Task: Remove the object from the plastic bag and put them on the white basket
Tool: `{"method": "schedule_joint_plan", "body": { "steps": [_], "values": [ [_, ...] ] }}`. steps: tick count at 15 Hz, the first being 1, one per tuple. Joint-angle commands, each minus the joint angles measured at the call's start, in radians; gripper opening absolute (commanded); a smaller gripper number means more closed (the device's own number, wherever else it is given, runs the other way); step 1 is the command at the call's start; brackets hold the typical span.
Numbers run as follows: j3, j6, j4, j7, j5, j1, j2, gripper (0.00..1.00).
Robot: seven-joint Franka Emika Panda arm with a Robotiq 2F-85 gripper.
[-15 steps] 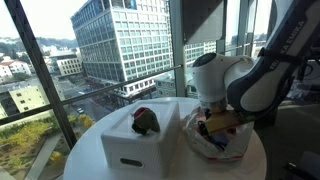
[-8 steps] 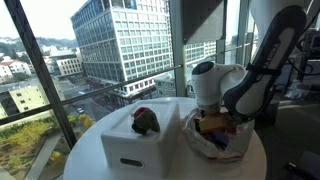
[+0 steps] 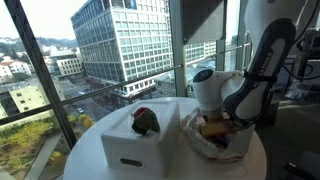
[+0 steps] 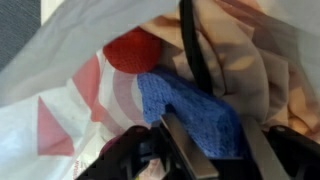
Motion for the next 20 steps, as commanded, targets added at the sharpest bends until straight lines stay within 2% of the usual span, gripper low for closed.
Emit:
{"method": "schedule_joint_plan", "body": {
  "steps": [1, 3, 4, 7, 10, 14, 17, 20],
  "values": [
    [-0.009, -0.073, -0.062, -0.026, 0.029, 0.029, -0.132, 0.15],
    [0.008, -0.133, -0.085, -0.049, 0.04, 0.034, -0.212, 0.12],
    [0.02, -0.168, -0.094, -0.063, 0.056, 0.036, -0.254, 0.15],
    [0.07, -0.304, -0.099, -0.162, 0.159, 0.041, -0.386, 0.15],
    [0.122, -0.47, -0.058, -0.275, 0.25, 0.05, -0.502, 0.15],
    [0.187, -0.66, 0.029, -0.394, 0.303, 0.051, -0.612, 0.15],
    [0.228, -0.725, 0.105, -0.477, 0.337, 0.057, -0.668, 0.15],
    [0.284, -0.714, 0.167, -0.518, 0.343, 0.073, -0.696, 0.15]
  ]
}}
